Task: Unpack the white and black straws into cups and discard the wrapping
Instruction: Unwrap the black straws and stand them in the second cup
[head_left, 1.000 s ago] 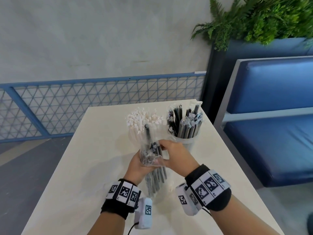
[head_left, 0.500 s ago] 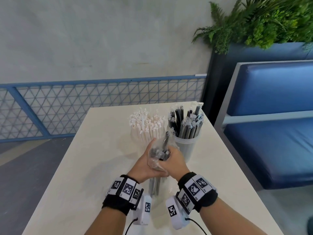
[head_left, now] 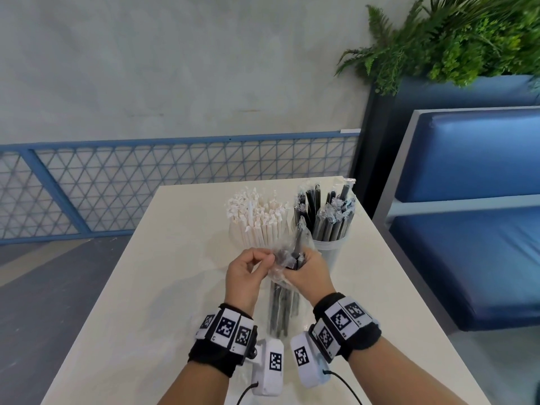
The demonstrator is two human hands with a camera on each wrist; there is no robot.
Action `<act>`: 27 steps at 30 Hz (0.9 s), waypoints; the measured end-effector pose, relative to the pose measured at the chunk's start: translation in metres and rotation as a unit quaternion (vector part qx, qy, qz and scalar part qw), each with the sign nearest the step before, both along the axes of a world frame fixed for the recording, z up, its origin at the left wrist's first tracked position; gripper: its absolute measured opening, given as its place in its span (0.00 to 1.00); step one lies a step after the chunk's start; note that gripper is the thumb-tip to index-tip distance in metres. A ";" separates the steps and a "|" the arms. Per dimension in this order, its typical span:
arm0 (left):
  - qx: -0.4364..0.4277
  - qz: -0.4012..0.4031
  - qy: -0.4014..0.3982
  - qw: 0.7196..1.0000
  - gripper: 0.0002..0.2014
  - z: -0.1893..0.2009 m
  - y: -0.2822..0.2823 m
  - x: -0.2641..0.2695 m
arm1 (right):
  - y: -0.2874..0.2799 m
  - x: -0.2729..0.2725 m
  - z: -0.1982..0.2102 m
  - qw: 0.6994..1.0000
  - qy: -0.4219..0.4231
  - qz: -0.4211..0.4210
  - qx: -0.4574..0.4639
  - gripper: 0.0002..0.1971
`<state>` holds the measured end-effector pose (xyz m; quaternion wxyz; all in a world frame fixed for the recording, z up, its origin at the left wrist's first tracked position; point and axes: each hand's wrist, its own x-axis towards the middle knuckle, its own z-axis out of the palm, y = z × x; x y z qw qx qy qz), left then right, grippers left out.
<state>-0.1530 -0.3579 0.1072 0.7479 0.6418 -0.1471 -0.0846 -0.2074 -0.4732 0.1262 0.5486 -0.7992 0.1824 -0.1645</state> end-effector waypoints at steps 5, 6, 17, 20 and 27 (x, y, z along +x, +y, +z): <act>0.039 0.005 -0.026 0.999 0.09 0.000 -0.002 -0.007 | 0.006 -0.005 0.003 0.999 -0.018 -0.031 0.013 0.12; 0.041 0.008 -0.024 0.999 0.10 0.002 -0.003 -0.008 | 0.005 -0.004 0.001 0.999 -0.013 -0.039 0.019 0.13; 0.110 0.045 -0.066 0.991 0.09 0.005 -0.007 -0.009 | 0.005 -0.008 -0.009 0.997 -0.048 -0.048 0.025 0.20; 0.127 0.042 -0.122 0.984 0.07 0.013 -0.004 -0.015 | 0.002 -0.010 -0.005 0.996 -0.065 -0.050 0.024 0.19; 0.259 0.007 -0.348 0.901 0.23 0.046 -0.016 -0.028 | 0.003 -0.010 -0.005 0.993 -0.087 -0.059 -0.052 0.17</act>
